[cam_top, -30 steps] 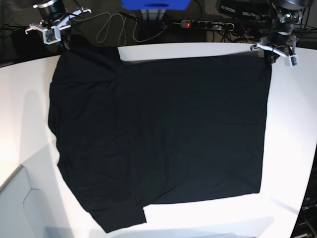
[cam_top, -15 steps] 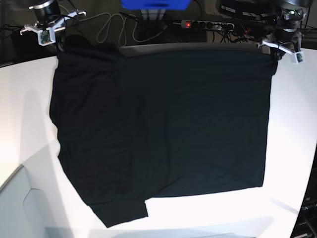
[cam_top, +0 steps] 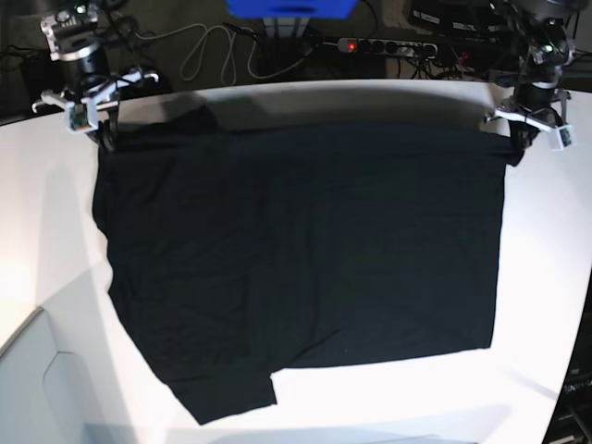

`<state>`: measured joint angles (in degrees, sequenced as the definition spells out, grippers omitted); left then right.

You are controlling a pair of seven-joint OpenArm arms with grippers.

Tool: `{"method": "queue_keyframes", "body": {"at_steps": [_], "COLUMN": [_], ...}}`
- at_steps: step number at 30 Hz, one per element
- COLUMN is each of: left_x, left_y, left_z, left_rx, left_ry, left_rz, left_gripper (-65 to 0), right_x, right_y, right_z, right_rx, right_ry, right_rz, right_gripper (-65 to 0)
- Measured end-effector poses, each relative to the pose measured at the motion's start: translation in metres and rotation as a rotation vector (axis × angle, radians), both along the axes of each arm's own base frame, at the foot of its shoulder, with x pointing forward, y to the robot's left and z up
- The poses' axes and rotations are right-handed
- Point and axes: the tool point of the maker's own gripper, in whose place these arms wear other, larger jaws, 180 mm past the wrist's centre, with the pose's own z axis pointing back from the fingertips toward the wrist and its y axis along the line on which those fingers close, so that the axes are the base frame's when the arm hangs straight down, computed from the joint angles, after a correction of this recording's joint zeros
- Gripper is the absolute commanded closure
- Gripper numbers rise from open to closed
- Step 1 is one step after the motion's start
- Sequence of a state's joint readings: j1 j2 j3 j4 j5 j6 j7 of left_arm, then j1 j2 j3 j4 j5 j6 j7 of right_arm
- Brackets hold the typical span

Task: Fold the T-shirt properly
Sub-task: 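Lift the shoulder edge and pull it toward the robot with both grippers, then lower the held edge onto the shirt body and open both grippers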

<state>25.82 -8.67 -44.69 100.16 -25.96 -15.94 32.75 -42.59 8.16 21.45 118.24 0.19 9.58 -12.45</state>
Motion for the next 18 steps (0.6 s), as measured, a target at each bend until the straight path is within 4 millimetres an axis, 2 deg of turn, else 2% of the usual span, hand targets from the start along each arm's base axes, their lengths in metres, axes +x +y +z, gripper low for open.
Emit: {"method": "queue_keyframes", "body": {"at_steps": [9, 12, 18], "left_x": [0.046, 0.052, 0.070], "left_y": [0.014, 0.019, 0.024], "left_z": [0.031, 0.026, 0.018], "left_rx": [0.052, 0.033, 0.028], "left_ry": [-0.105, -0.108, -0.111], "left_rz": [-0.033, -0.010, 0.010], "left_gripper": [0.0, 0.0, 0.0], "right_x": [0.063, 0.084, 0.109], "right_y": [-0.002, -0.003, -0.005], "right_z": [0.013, 0.017, 0.007], "right_rx": [-0.026, -0.025, -0.021], "right_ry": [-0.003, -0.006, 0.027], "right_rz": [0.003, 0.006, 0.033], "right_gripper": [-0.1, -0.1, -0.1]}}
